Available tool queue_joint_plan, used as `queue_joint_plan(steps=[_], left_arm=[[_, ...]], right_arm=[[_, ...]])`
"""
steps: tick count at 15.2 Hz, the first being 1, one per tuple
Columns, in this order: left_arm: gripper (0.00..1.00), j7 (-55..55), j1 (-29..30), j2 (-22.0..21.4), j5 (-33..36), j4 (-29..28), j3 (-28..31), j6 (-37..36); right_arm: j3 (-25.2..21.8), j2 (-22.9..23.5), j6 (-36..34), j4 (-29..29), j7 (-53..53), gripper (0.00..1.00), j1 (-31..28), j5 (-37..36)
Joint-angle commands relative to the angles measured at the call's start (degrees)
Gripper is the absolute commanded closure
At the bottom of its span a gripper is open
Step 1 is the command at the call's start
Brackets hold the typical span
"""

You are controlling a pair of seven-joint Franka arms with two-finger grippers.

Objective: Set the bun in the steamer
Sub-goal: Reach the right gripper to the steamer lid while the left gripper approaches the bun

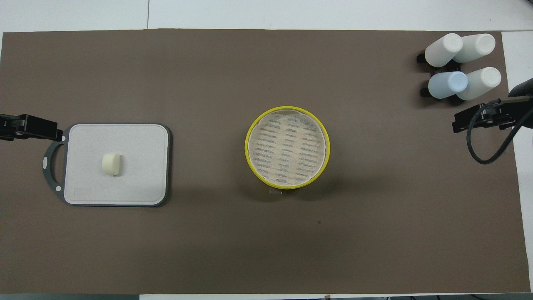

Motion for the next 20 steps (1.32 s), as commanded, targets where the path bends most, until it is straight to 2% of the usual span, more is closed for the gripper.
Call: queue_joint_plan(steps=[1, 4, 5, 8, 11, 14, 15, 17, 20], left_arm=[[0.00, -0.75, -0.77, -0.90, 1.23, -1.20, 0.41, 0.75], [0.00, -0.57, -0.08, -1.69, 1.23, -2.86, 0.41, 1.45], [0.00, -0.31, 0.28, -3.26, 1.23, -5.40, 0.23, 3.54], [0.00, -0.22, 0.72, -5.29, 1.23, -15.67, 0.85, 13.90], [0.00, -0.30, 0.64, -4.78, 1.23, -22.28, 0.85, 20.60], [0.00, -0.30, 0.28, -1.79, 2.02, -25.54, 0.76, 24.64], [0.00, -0.22, 0.37, -1.52, 2.02, -28.25, 0.76, 27.70], [0.00, -0.30, 0.63, -0.74, 2.46, -32.56, 0.76, 34.03], [0.00, -0.13, 1.16, 2.95, 4.22, -34.86, 0.76, 38.79]], right_arm=[[0.62, -1.43, 0.65, -1.81, -2.13, 0.00, -0.73, -0.61], [0.71, -1.44, 1.35, -1.99, -2.57, 0.00, -0.03, -0.61], [0.88, -1.43, 1.96, -1.90, -1.44, 0.01, 1.36, -0.61], [0.80, 0.92, 6.26, -1.03, 8.21, 0.00, 10.31, -0.79], [0.80, 9.70, 6.54, 6.68, 23.49, 0.01, 20.94, -1.14], [0.62, 18.31, 5.84, 16.26, 33.87, 0.01, 28.59, -1.14], [0.36, 20.60, 6.36, 18.30, 37.04, 0.01, 31.41, -1.23], [0.27, 24.73, 6.54, 22.25, 41.53, 0.01, 34.32, -1.31], [-0.17, 29.76, 6.80, 26.49, 44.71, 0.01, 38.89, -3.06]])
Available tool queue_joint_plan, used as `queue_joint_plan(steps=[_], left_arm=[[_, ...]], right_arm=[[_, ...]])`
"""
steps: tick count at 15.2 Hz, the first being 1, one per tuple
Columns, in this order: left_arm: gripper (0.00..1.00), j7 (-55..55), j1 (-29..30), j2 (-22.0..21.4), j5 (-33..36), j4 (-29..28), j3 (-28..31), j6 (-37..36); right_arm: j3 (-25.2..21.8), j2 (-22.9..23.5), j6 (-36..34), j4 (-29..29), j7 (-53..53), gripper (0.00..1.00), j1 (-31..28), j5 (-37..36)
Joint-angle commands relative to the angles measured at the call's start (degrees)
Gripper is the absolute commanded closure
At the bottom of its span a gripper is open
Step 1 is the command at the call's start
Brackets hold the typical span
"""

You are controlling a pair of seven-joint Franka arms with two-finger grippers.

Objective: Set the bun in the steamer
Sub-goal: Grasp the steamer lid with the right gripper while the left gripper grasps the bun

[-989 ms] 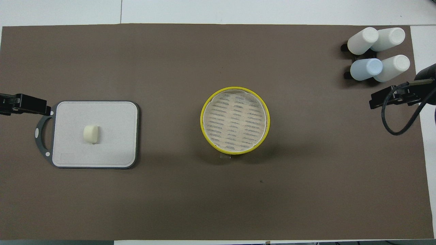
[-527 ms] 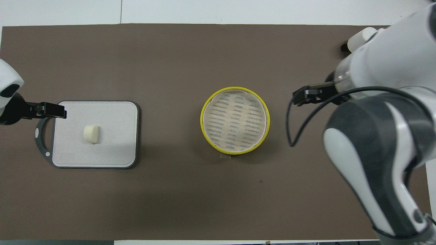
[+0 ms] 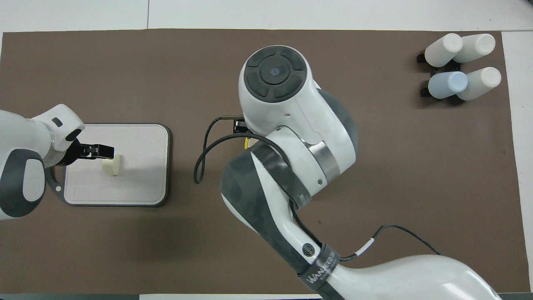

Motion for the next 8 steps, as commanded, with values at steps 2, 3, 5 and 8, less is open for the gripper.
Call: queue_joint_plan(steps=[2, 3, 5, 8], left_arm=[[0.03, 1.35, 0.55, 3.12, 1.94, -3.30, 0.19, 7.10], [0.05, 1.53, 0.55, 3.21, 1.94, -4.09, 0.11, 7.82], [0.05, 1.54, 0.46, 3.56, 1.94, -4.80, 0.10, 8.87], [0.10, 1.45, 0.46, 4.53, 1.94, -5.85, 0.10, 9.40]], right_arm=[[-0.43, 5.52, 1.69, 5.12, 3.92, 0.01, 4.12, -1.90], [-0.34, 5.69, 2.31, 4.85, 4.89, 0.01, 4.39, -1.81], [-0.34, 5.61, 4.41, 2.92, 6.57, 0.02, 4.74, -1.90], [-0.34, 5.69, 6.87, 0.82, 6.66, 0.02, 4.74, -1.90]])
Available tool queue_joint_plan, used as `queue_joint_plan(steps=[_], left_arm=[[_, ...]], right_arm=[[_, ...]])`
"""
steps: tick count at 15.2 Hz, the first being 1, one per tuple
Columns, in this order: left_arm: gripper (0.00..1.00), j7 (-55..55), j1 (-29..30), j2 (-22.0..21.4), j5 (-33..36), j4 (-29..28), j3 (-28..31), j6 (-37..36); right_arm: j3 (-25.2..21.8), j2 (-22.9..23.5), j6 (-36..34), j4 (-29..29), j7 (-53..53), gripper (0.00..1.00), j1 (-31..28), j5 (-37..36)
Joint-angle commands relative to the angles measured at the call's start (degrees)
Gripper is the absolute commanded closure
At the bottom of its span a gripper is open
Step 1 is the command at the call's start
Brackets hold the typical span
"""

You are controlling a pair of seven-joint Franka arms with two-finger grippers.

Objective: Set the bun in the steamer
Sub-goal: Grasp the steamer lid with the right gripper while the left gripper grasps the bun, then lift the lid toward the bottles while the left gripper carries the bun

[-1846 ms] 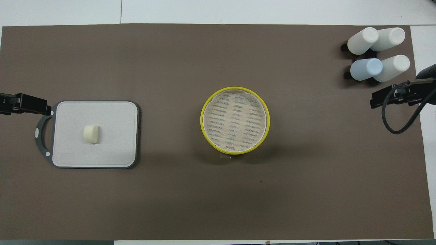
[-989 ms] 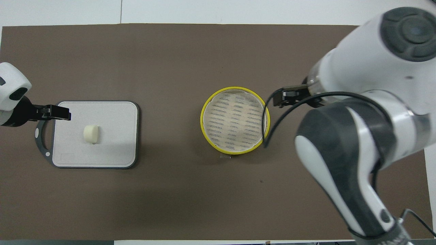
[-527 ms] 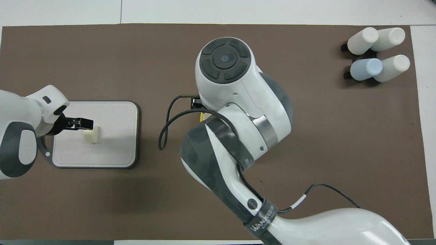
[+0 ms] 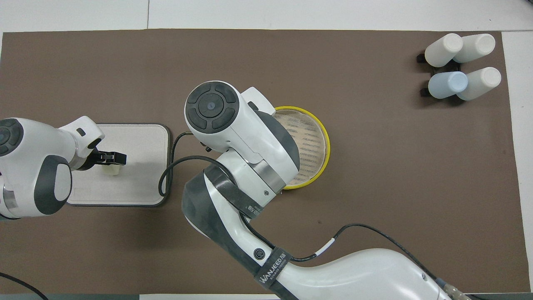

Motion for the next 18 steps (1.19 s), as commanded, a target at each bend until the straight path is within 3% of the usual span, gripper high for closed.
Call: queue_joint_plan(steps=[1, 2, 3, 7, 8, 10, 13, 16, 17, 18], left_arm=[[0.10, 0.53, 0.37, -0.02, 1.46, -2.28, -0.07, 3.13], [0.12, 0.53, 0.46, -0.02, 1.46, -2.98, -0.07, 3.66], [0.20, 0.53, 0.46, -0.02, 1.46, -2.99, -0.07, 3.58], [0.65, 0.36, 1.08, -0.02, 1.46, -2.90, -0.07, 3.32], [0.71, 0.18, 1.08, -0.02, 1.46, -2.47, -0.07, 2.97], [0.71, -0.52, 0.99, 0.77, 1.37, -0.02, -0.07, 1.05], [0.71, -3.50, 0.20, 1.74, 1.29, 7.88, -0.24, -8.08], [0.71, -7.72, -2.34, 1.74, 0.85, 14.40, -0.33, -16.08], [0.71, -10.34, -3.57, 1.74, 0.76, 16.24, -0.42, -18.19], [0.71, -12.63, -5.15, 1.83, 0.24, 17.48, -0.42, -19.61]], right_arm=[[0.01, -0.08, 4.53, -3.61, 1.04, 0.02, -0.20, -0.97], [0.01, -0.08, 5.94, -4.85, 1.04, 0.02, -0.28, -0.88], [0.01, -0.08, 6.21, -5.30, 1.13, 0.02, -0.29, -0.71], [0.01, -0.08, 6.48, -6.80, 1.74, 0.03, -0.20, -0.44], [0.10, -0.08, 6.57, -6.88, 2.35, 0.05, -0.28, -0.44], [0.10, 0.01, 6.66, -6.88, 2.53, 0.12, -0.29, -0.18], [0.10, -0.08, 7.97, -8.11, 2.53, 0.27, -0.37, -0.09], [0.10, -0.43, 9.64, -9.78, 2.45, 0.30, -0.55, -0.09], [0.10, -0.52, 9.82, -10.22, 2.44, 0.36, -0.64, 0.00], [0.10, -0.52, 9.82, -10.22, 2.44, 0.48, -0.81, 0.00]])
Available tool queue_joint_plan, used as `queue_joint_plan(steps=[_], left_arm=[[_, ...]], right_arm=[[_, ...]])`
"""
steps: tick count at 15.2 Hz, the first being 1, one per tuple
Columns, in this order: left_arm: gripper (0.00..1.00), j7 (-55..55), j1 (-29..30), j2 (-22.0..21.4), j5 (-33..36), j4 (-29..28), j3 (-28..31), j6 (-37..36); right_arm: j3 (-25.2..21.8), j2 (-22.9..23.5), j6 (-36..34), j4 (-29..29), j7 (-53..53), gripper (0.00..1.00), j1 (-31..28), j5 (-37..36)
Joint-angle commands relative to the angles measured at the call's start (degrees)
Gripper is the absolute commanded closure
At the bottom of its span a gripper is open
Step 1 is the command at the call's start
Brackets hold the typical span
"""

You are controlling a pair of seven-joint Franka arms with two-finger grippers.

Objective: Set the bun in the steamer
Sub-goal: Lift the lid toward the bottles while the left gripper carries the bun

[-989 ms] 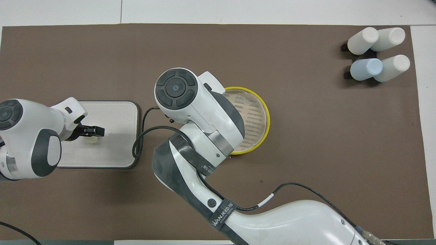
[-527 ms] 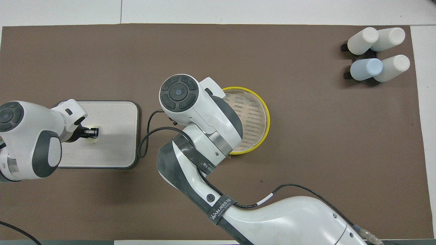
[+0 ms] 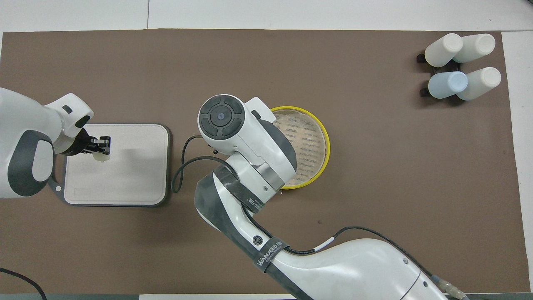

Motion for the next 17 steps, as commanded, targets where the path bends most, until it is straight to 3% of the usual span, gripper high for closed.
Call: queue_joint_plan(steps=[1, 2, 3, 11, 14, 17], left_arm=[[0.71, -7.09, -4.50, 1.27, -0.66, 4.67, 0.38, -4.57], [0.70, -9.02, -5.12, 1.27, -1.45, 5.03, 0.38, -4.57], [0.70, -10.96, -5.65, 1.27, -2.07, 5.29, 0.21, -4.57], [0.70, -23.97, -14.61, 4.96, -4.97, 15.30, 0.29, -10.28], [0.70, -28.10, -17.25, 6.19, -5.67, 18.11, 0.29, -11.33], [0.70, -29.42, -17.43, 6.63, -6.37, 19.00, 0.12, -11.34]], right_arm=[[0.28, -1.22, 1.43, -2.14, 1.17, 0.66, -0.69, 0.07], [0.28, -1.30, 1.08, -1.79, 1.09, 0.94, -0.86, 0.07], [0.28, -1.39, 0.64, -1.53, 1.00, 1.00, -0.78, -0.11], [0.72, -1.48, -7.08, 5.58, -1.36, 1.00, -2.26, -0.11], [0.72, -3.58, -7.80, 7.61, -9.35, 1.00, -6.56, 5.75], [0.11, -6.66, -12.09, 7.53, -22.33, 1.00, -13.23, 5.78]])
